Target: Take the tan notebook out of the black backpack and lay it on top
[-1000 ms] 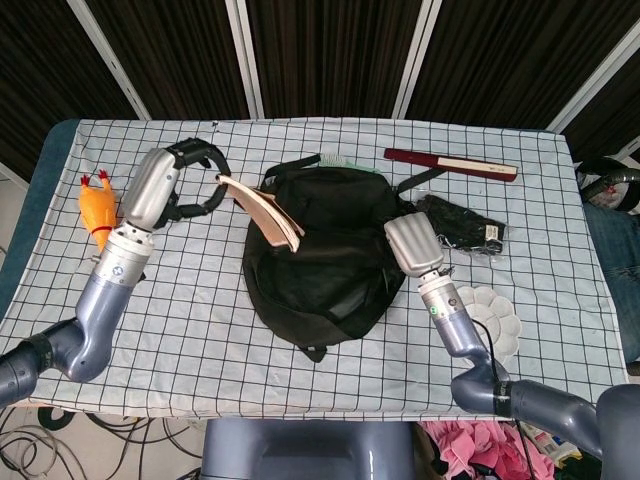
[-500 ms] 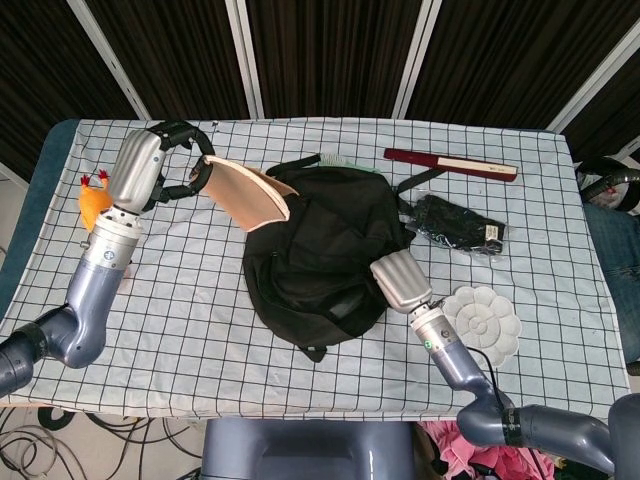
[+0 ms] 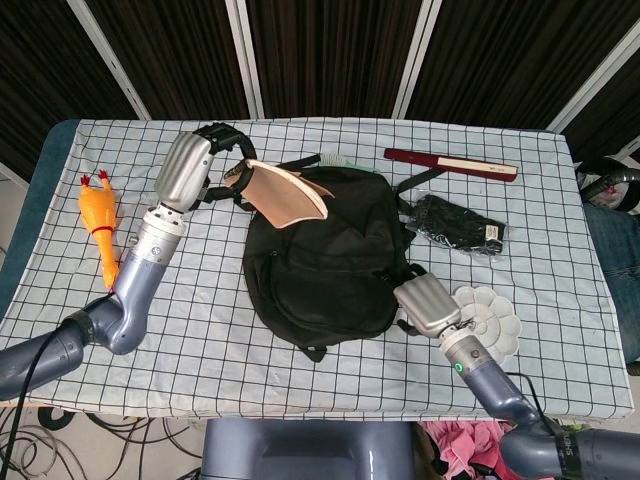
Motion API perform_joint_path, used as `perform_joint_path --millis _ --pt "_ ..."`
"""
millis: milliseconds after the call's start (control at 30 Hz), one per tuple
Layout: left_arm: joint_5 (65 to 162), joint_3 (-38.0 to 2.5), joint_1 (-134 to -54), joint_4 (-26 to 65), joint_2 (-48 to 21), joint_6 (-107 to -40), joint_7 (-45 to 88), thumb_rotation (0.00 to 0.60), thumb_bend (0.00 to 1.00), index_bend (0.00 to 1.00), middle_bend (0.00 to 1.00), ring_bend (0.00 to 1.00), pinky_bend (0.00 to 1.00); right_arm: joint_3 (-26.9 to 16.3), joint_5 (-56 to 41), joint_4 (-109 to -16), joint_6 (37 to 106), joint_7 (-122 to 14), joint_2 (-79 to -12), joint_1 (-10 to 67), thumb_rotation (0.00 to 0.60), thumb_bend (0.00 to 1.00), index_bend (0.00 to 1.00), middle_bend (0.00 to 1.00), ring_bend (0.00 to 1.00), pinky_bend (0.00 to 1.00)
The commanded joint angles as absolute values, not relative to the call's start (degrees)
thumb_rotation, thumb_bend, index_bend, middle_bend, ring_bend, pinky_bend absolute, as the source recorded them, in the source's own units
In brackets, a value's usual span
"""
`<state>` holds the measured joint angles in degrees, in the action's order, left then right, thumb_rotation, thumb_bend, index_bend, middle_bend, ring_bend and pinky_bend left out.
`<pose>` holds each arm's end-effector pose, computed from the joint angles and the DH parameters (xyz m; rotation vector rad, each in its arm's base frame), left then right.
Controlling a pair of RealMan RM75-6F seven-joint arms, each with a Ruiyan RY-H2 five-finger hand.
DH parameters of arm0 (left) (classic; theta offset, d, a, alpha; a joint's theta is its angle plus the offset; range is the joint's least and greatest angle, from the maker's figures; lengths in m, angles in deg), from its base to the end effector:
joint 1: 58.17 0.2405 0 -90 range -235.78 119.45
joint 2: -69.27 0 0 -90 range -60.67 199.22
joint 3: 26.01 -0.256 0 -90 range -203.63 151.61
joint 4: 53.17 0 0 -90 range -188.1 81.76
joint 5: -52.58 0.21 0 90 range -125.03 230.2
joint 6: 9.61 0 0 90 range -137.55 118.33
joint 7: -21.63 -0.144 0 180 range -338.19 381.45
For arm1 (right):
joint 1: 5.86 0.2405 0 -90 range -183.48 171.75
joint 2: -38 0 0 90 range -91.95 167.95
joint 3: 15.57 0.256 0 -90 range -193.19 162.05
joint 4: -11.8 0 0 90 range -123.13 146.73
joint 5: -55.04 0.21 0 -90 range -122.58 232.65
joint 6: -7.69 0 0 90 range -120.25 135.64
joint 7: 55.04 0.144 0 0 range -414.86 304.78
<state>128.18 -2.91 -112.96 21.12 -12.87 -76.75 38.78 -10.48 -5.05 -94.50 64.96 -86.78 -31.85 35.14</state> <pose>-0.0436 0.4350 0.1145 -1.5518 -0.8083 -1.7496 -0.1530 -0.3061 0.0554 1.9595 -0.8118 0.7440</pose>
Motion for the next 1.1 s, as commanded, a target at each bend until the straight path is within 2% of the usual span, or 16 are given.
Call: perform_joint_path --millis 33,133,267,400,500,700,833,933,1100 --pt "129.0 -3.2 -114.4 18.3 -15.1 -76.6 38.0 0.600 0.49 0.61 0.59 0.38 0.46 -9.6 -2.3 -94.2 65.3 -85.7 -27.6 34.3 0.600 0.23 0.08 0.12 0.21 0.17" --pt "129.3 -3.0 -116.2 14.5 -18.0 -76.3 38.4 0.600 0.49 0.61 0.59 0.38 0.46 -9.4 -2.0 -93.2 66.7 -84.0 -25.3 32.9 0.600 0.23 0.08 0.12 0.21 0.17" --pt "130.6 -3.6 -119.7 4.2 -25.4 -75.8 41.7 0.600 0.48 0.61 0.58 0.38 0.45 -9.1 -3.5 -90.8 71.1 -80.7 -22.1 29.6 0.600 0.23 0.08 0.12 0.21 0.17" --pt "133.7 -5.1 -120.8 -2.7 -30.1 -79.1 46.4 0.600 0.48 0.60 0.57 0.38 0.45 -8.5 -5.5 -90.2 73.5 -78.3 -21.3 28.0 0.600 0.23 0.08 0.12 0.21 0.17" --pt "137.4 -7.6 -120.8 -7.9 -33.4 -83.3 49.7 0.600 0.48 0.60 0.57 0.38 0.45 -8.0 -6.4 -90.3 74.2 -76.8 -20.6 27.2 0.600 0.23 0.08 0.12 0.21 0.17" --pt "140.8 -11.3 -119.7 -12.1 -36.3 -86.9 54.6 0.600 0.46 0.60 0.55 0.36 0.43 -7.4 -6.5 -90.8 73.9 -76.6 -20.1 26.9 0.600 0.23 0.08 0.12 0.21 0.17" --pt "141.9 -14.4 -117.5 -9.5 -34.6 -86.0 56.7 0.600 0.41 0.56 0.50 0.30 0.36 -6.9 -6.2 -91.2 74.0 -77.2 -20.1 26.8 0.600 0.23 0.08 0.12 0.21 0.17" --pt "142.8 -16.6 -115.9 -5.3 -31.6 -85.2 57.8 0.600 0.32 0.49 0.43 0.23 0.29 -6.6 -6.0 -91.3 74.2 -77.3 -20.1 26.8 0.600 0.23 0.08 0.12 0.21 0.17" --pt "144.1 -20.8 -112.4 8.3 -21.2 -82.7 59.5 0.600 0.18 0.35 0.30 0.12 0.15 -5.9 -5.7 -91.0 74.9 -77.2 -20.2 26.4 0.600 0.23 0.08 0.12 0.21 0.17"
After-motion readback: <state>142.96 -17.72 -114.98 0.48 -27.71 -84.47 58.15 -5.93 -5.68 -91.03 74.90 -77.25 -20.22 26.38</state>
